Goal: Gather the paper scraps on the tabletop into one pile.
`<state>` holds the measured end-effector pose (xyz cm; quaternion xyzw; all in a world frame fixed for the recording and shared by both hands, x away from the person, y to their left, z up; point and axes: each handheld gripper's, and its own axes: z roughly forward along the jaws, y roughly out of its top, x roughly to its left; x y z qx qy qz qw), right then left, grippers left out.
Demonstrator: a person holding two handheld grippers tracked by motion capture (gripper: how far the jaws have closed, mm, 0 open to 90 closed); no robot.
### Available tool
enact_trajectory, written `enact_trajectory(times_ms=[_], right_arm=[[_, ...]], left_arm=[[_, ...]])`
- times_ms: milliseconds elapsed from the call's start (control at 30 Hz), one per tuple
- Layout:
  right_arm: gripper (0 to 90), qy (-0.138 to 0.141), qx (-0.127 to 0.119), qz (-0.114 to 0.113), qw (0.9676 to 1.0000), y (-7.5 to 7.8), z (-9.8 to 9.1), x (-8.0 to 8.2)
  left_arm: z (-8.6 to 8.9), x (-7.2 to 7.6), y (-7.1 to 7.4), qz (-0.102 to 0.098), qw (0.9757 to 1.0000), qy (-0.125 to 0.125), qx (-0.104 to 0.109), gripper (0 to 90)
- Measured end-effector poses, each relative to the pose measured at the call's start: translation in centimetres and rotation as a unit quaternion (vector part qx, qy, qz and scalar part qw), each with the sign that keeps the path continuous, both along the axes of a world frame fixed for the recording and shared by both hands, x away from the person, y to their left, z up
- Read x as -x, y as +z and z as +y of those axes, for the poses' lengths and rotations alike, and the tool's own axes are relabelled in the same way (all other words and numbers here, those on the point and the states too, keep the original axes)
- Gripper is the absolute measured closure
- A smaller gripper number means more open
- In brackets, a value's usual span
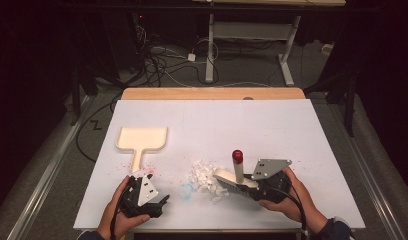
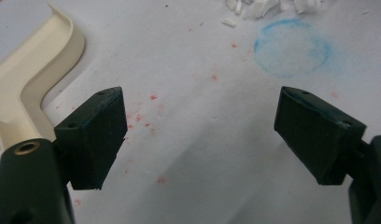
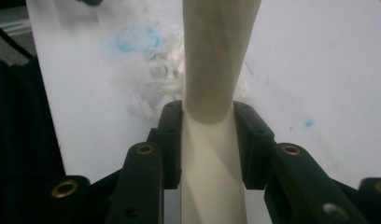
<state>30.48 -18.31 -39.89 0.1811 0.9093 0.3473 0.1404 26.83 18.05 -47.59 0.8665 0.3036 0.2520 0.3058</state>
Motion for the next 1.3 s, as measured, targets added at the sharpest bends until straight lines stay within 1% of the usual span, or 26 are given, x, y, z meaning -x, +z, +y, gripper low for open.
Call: enact_trajectory(times_ms=[33, 133, 200, 267, 333, 400, 433, 500, 533, 600, 633, 667, 733, 833, 900, 967, 1000, 1033, 1133, 1200, 1267, 1300], right_arm=[[68.0, 0.005, 0.001, -0.002, 1.0, 0.1, 0.3, -0.1], [68.0, 0.007, 0.005, -0.012, 0.9999, 0.4, 0.6, 0.0], [68.0, 0.004, -0.003, -0.014, 0.9999, 0.8, 0.2, 0.2], [68.0, 0.001, -0.016, -0.021, 0.9997, 1.5, -0.5, 0.7], [68.0, 0.0, -0.023, -0.036, 0.9991, 2.3, -1.2, 1.4], [68.0, -0.005, -0.028, -0.05, 0.9984, 2.9, -1.6, 2.2], [68.0, -0.002, -0.033, -0.05, 0.9982, 3.1, -1.8, 2.5], [68.0, 0.01, -0.038, -0.042, 0.9984, 3.4, -2.2, 3.1], [68.0, 0.019, -0.039, -0.038, 0.9983, 3.4, -2.2, 3.3], [68.0, 0.027, -0.039, -0.031, 0.9984, 3.2, -2.3, 3.8], [68.0, 0.037, -0.043, -0.025, 0.9981, 3.0, -2.4, 4.0], [68.0, 0.042, -0.046, -0.014, 0.998, 2.8, -2.3, 4.1], [68.0, 0.064, -0.045, -0.004, 0.997, 2.0, -1.8, 4.1], [68.0, 0.094, -0.035, 0.016, 0.9948, 0.7, -0.5, 3.8], [68.0, 0.11, -0.028, 0.023, 0.9932, 0.0, 0.3, 3.5], [68.0, 0.121, -0.027, 0.025, 0.9919, -0.5, 1.2, 3.0], [68.0, 0.124, -0.029, 0.023, 0.9916, -0.7, 1.6, 2.6], [68.0, 0.121, -0.031, 0.02, 0.9919, -0.9, 2.0, 2.2], [68.0, 0.137, -0.034, 0.002, 0.99, -1.2, 2.9, 0.8], [68.0, 0.145, -0.039, -0.002, 0.9887, -1.4, 3.3, -0.3], [67.9, 0.146, -0.033, -0.019, 0.9886, -1.3, 3.5, -1.3], [68.0, 0.148, -0.038, -0.022, 0.9881, -1.3, 3.6, -1.8]], left_arm=[[0.0, 0.0, 0.0, -0.001, 1.0, 0.0, -0.002, 16.4], [0.1, 0.1, 0.1, -0.002, 1.0, -0.001, -0.001, 16.3], [0.1, 0.2, 0.0, -0.002, 1.0, 0.0, -0.002, 16.3], [0.2, 0.2, 0.1, -0.006, 1.0, 0.001, -0.002, 16.4], [0.2, 0.3, 0.2, -0.008, 1.0, 0.0, 0.001, 16.3], [0.2, 0.3, 0.2, -0.008, 1.0, 0.001, -0.001, 16.4], [0.3, 0.3, 0.2, -0.008, 1.0, 0.002, -0.003, 16.3], [0.3, 0.3, 0.3, -0.008, 1.0, 0.005, -0.002, 16.3], [0.4, 0.3, 0.4, -0.01, 0.9999, 0.006, 0.0, 16.4], [0.5, 0.3, 0.5, -0.012, 0.9999, 0.009, 0.003, 16.3], [0.6, 0.3, 0.6, -0.014, 0.9998, 0.009, 0.006, 16.3], [0.7, 0.3, 0.7, -0.016, 0.9998, 0.011, 0.007, 16.3], [0.8, 0.3, 0.8, -0.019, 0.9997, 0.015, 0.009, 16.3], [1.0, 0.2, 0.9, -0.022, 0.9995, 0.02, 0.013, 16.3], [1.1, 0.1, 0.8, -0.019, 0.9995, 0.022, 0.015, 16.3], [1.1, 0.0, 0.7, -0.017, 0.9996, 0.022, 0.011, 16.3], [1.0, 0.0, 0.6, -0.016, 0.9996, 0.022, 0.009, 16.3], [1.0, 0.0, 0.6, -0.015, 0.9996, 0.021, 0.008, 16.3], [0.9, 0.0, 0.7, -0.016, 0.9997, 0.018, 0.01, 16.3], [0.9, -0.1, 0.6, -0.014, 0.9997, 0.017, 0.011, 16.3], [0.8, -0.1, 0.5, -0.012, 0.9997, 0.016, 0.011, 16.3], [0.8, -0.1, 0.5, -0.011, 0.9998, 0.016, 0.011, 16.3]])
